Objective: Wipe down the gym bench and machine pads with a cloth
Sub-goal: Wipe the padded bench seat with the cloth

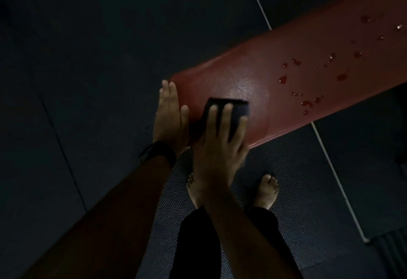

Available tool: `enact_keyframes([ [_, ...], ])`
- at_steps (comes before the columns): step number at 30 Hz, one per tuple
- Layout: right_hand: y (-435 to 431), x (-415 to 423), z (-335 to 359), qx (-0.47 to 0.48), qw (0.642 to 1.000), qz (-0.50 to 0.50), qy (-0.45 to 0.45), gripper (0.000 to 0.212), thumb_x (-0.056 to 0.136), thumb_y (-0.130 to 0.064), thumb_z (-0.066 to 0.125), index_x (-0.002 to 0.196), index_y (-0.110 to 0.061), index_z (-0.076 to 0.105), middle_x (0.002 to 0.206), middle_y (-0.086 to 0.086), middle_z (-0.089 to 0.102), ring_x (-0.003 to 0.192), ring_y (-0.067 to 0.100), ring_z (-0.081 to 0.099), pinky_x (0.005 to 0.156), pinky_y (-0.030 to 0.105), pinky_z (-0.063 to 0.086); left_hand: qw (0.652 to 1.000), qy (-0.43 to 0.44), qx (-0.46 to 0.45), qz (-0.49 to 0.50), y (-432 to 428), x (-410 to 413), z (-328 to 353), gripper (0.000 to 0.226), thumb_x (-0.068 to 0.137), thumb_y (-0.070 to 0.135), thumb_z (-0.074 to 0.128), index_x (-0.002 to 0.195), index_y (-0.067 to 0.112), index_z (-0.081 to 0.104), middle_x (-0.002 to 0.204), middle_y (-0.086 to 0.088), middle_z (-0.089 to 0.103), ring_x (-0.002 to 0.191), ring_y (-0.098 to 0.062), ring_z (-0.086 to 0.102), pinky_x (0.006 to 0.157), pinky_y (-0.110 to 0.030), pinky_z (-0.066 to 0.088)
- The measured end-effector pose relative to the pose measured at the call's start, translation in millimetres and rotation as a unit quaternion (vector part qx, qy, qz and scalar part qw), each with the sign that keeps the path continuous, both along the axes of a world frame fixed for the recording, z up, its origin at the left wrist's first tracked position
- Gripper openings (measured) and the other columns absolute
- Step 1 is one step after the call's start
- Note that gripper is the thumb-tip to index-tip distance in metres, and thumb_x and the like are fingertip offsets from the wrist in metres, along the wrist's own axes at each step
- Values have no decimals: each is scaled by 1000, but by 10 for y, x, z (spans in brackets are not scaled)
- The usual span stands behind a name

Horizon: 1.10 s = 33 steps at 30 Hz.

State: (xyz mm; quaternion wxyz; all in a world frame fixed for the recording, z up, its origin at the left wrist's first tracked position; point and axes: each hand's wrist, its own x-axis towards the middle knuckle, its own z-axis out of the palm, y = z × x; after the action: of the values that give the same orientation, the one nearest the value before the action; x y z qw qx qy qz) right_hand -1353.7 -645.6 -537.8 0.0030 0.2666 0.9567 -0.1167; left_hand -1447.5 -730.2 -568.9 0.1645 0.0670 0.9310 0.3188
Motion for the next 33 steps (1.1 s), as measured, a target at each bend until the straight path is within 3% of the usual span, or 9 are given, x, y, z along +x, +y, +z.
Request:
enact_keyframes([
  [6, 348, -141, -85, 31, 984, 174, 21, 66, 96, -48, 52, 156, -31, 32, 164, 4, 31, 147, 40, 32, 93, 56, 47, 996, 13, -72, -48, -104, -8, -46, 75, 102, 49, 17, 161, 6, 0, 170, -14, -4, 157, -28, -1, 126, -52, 14],
  [11, 846, -183, -48, 32, 997, -71, -17, 63, 99, -41, 43, 159, -32, 27, 168, 2, 22, 150, 40, 25, 97, 60, 46, 997, 15, -65, -29, -16, 27, 42, 72, 103, 39, 26, 162, 9, -1, 170, -9, -7, 156, -20, -6, 127, -45, 7],
  [14, 283, 154, -58, 27, 995, -95, -6, 60, 101, -38, 52, 157, -28, 35, 166, 4, 28, 148, 42, 30, 93, 58, 48, 999, 9, -45, -9, 48, 30, 48, 73, 100, 34, 30, 161, 6, 2, 170, -11, -6, 157, -21, -5, 127, -44, 7],
  [17, -40, 222, -31, -34, 999, 29, 9, 71, 95, -50, 58, 158, -28, 33, 167, 5, 25, 149, 42, 25, 99, 61, 44, 999, 2, -33, -5, 88, 0, 46, 76, 96, 30, 31, 161, 3, 3, 170, -15, -5, 157, -25, -6, 128, -44, 5],
  [21, 654, -299, -42, 31, 977, 211, -2, 70, 96, -49, 56, 158, -34, 28, 167, 4, 24, 151, 40, 24, 101, 60, 44, 998, 17, -64, -15, 132, -5, 63, 73, 99, 27, 35, 161, 5, 4, 170, -13, -4, 157, -27, -6, 128, -44, 2],
  [24, 1261, -472, -20, 7, 995, 61, -78, 73, 102, -42, 47, 161, -38, 4, 171, 0, 0, 155, 38, 5, 113, 63, 30, 990, 61, -125, -19, 215, -6, 80, 66, 105, 26, 39, 161, 4, 12, 170, -15, 4, 157, -28, 0, 127, -47, 3],
  [27, 1153, -329, 1, 49, 993, -101, -40, 74, 98, -36, 57, 161, -32, 19, 170, 3, 14, 152, 40, 19, 107, 61, 39, 985, 88, -148, -32, 422, -58, 101, 62, 105, 29, 34, 160, 6, 17, 169, -15, 9, 157, -28, 3, 127, -50, 4],
  [30, 676, -107, -51, 57, 998, -31, -18, 69, 97, -39, 62, 158, -30, 31, 166, 3, 27, 148, 40, 31, 98, 57, 47, 985, 66, -158, 5, 687, -188, 104, 62, 107, 32, 31, 162, 10, 14, 170, -10, 6, 157, -25, -1, 125, -53, -1],
  [33, 717, -177, -125, 46, 989, 137, 23, 65, 97, -43, 60, 156, -30, 37, 164, 5, 32, 146, 41, 35, 97, 57, 47, 977, 75, -197, 5, 791, -239, 39, 60, 108, 35, 25, 162, 13, 11, 171, -7, 5, 157, -23, -3, 124, -57, -3],
])
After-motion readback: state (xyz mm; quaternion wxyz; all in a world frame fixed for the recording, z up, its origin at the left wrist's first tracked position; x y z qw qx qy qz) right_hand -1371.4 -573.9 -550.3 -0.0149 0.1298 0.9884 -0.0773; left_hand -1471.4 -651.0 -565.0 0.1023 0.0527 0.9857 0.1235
